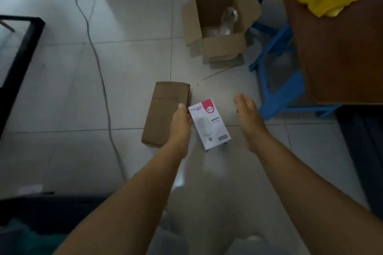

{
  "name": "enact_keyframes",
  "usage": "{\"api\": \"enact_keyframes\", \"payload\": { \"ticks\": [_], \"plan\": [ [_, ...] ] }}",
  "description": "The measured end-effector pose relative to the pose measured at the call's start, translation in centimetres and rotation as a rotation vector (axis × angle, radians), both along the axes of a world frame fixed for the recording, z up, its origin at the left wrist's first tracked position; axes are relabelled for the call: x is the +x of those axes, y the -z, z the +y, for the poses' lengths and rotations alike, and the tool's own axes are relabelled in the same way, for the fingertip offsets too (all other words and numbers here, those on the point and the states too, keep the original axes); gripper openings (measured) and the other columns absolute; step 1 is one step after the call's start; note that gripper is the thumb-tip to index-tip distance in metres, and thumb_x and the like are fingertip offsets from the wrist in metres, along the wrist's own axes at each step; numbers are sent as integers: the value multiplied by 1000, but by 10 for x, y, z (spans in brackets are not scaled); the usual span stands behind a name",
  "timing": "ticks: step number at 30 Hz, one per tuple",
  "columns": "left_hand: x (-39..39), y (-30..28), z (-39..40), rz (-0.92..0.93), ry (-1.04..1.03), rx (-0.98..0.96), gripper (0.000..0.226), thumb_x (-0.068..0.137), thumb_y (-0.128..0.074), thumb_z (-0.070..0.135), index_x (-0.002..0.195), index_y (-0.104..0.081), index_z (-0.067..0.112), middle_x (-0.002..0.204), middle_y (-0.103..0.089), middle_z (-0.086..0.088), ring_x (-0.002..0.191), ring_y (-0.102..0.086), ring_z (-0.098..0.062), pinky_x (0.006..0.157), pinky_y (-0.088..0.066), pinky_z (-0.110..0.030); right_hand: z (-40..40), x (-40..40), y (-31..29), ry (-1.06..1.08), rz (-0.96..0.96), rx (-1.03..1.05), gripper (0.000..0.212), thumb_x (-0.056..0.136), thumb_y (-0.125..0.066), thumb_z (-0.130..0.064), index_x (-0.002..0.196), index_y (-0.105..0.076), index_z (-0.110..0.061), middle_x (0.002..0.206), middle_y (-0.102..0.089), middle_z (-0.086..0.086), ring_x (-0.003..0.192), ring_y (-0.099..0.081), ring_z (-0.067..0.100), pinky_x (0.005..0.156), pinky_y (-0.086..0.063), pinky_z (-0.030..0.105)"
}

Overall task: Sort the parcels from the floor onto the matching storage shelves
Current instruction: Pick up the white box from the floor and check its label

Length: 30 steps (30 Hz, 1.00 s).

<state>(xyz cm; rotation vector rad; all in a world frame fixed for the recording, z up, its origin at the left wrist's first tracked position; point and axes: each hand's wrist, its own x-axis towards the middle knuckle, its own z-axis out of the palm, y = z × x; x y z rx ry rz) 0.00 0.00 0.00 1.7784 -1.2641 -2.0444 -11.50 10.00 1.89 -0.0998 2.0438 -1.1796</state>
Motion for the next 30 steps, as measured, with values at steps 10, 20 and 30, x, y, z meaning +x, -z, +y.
{"api": "enact_keyframes", "payload": {
  "ticks": [10, 20, 30],
  "plan": [
    [-33, 158, -9, 2, 75, 46, 57, 111, -21, 46, 147, -52, 13, 121, -63, -5, 76, -52, -10, 73, -44, -26, -32, -15, 203, -151, 38, 121, 74, 92, -46, -56, 152, -12, -28, 151, -38, 5, 117, -55, 31, 82, -53, 41],
    [-52, 221, -19, -23, 78, 105, 59, 110, -25, 46, 149, -50, 10, 145, -61, -15, 133, -56, -35, 100, -44, -41, -46, -9, 296, -297, 298, 299, 99, 68, -73, -58, 145, -20, -25, 137, -44, 10, 120, -48, 31, 98, -45, 53],
    [-63, 211, -23, 106, 124, -64, 69, 109, -11, 51, 136, -62, 14, 110, -66, -8, 87, -65, -17, 60, -43, -24, -51, -20, 282, -191, 332, 256, 117, 66, -75, -61, 150, -1, -27, 148, -20, 12, 132, -29, 34, 107, -33, 54]
  ]
}}
